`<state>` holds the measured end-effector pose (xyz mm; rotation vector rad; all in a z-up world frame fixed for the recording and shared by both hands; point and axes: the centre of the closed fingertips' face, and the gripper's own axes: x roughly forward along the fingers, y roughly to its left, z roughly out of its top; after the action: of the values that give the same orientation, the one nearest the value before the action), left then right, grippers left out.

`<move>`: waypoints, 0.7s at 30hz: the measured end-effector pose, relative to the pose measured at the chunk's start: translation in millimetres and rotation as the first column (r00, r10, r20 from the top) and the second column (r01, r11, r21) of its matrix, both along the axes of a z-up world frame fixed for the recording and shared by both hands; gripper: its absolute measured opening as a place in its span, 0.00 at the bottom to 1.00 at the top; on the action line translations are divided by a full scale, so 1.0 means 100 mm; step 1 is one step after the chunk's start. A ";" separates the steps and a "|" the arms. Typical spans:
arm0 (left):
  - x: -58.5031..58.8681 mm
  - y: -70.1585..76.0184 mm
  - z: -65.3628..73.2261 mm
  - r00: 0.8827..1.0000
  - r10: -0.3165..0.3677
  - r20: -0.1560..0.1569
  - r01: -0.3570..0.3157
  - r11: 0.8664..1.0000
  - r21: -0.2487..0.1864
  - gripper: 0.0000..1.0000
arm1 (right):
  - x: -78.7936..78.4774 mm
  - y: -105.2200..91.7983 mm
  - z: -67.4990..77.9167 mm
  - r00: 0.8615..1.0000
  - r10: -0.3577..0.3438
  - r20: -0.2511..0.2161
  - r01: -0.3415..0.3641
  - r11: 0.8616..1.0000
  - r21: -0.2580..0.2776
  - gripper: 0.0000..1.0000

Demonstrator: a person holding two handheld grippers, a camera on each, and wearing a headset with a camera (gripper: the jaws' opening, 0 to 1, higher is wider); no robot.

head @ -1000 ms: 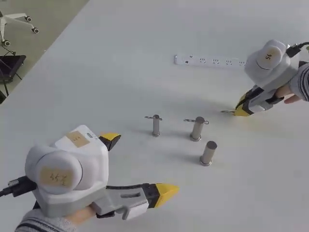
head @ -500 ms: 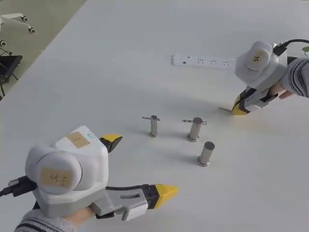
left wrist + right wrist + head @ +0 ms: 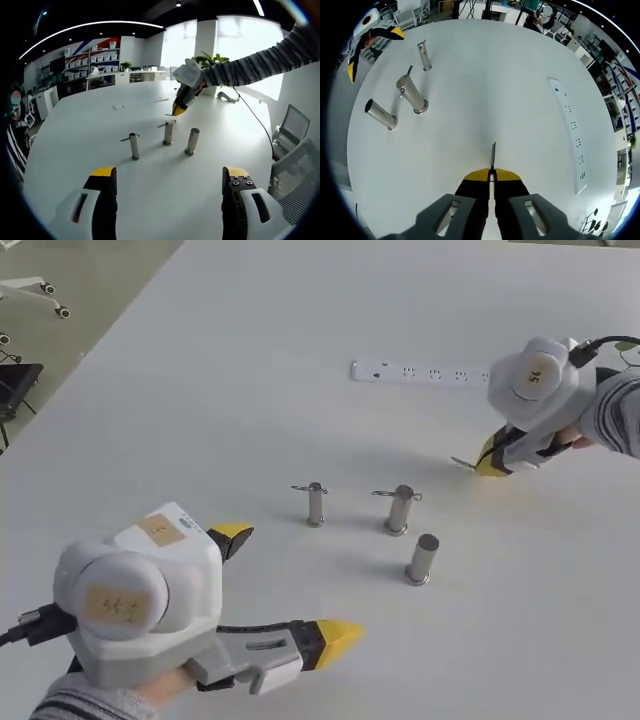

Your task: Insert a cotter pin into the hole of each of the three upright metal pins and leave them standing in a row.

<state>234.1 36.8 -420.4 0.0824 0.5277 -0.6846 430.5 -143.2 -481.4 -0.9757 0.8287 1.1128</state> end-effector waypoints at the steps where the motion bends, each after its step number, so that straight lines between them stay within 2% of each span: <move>1: 0.00 0.00 0.01 1.000 0.001 0.003 -0.001 1.000 0.000 0.85 | -0.01 0.02 0.05 1.000 0.001 0.017 -0.001 1.000 0.013 0.00; 7: 0.02 -0.01 0.09 1.000 -0.003 0.005 0.003 1.000 -0.016 0.78 | -0.12 0.16 0.27 0.995 0.044 0.088 -0.052 0.995 0.085 0.00; 8: 0.02 -0.02 0.10 1.000 -0.005 0.008 0.005 1.000 -0.019 0.78 | -0.06 0.18 0.26 0.994 0.058 0.097 -0.067 0.993 0.093 0.00; 12: 0.06 -0.04 0.17 1.000 -0.014 0.012 0.014 1.000 -0.028 0.74 | -0.23 0.28 0.41 0.984 0.098 0.149 -0.116 0.987 0.112 0.00; 14: 0.08 -0.06 0.22 1.000 -0.018 0.021 0.019 0.999 -0.038 0.73 | -0.19 0.30 0.41 0.980 0.113 0.164 -0.132 0.985 0.114 0.00; 18: 0.13 -0.11 0.28 0.999 -0.030 0.027 0.032 0.998 -0.045 0.68 | -0.37 0.39 0.54 0.971 0.134 0.200 -0.163 0.977 0.140 0.00; 20: 0.17 -0.14 0.31 0.999 -0.035 0.025 0.036 0.998 -0.056 0.66 | -0.31 0.41 0.57 0.965 0.148 0.216 -0.182 0.973 0.144 0.00; 21: 0.18 -0.14 0.32 0.999 -0.035 0.025 0.036 0.997 -0.063 0.65 | -0.35 0.43 0.60 0.962 0.155 0.224 -0.191 0.971 0.146 0.00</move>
<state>252.4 22.4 -388.7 0.0405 0.4826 -0.7338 395.4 -99.9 -421.5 -1.0198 0.4765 1.1840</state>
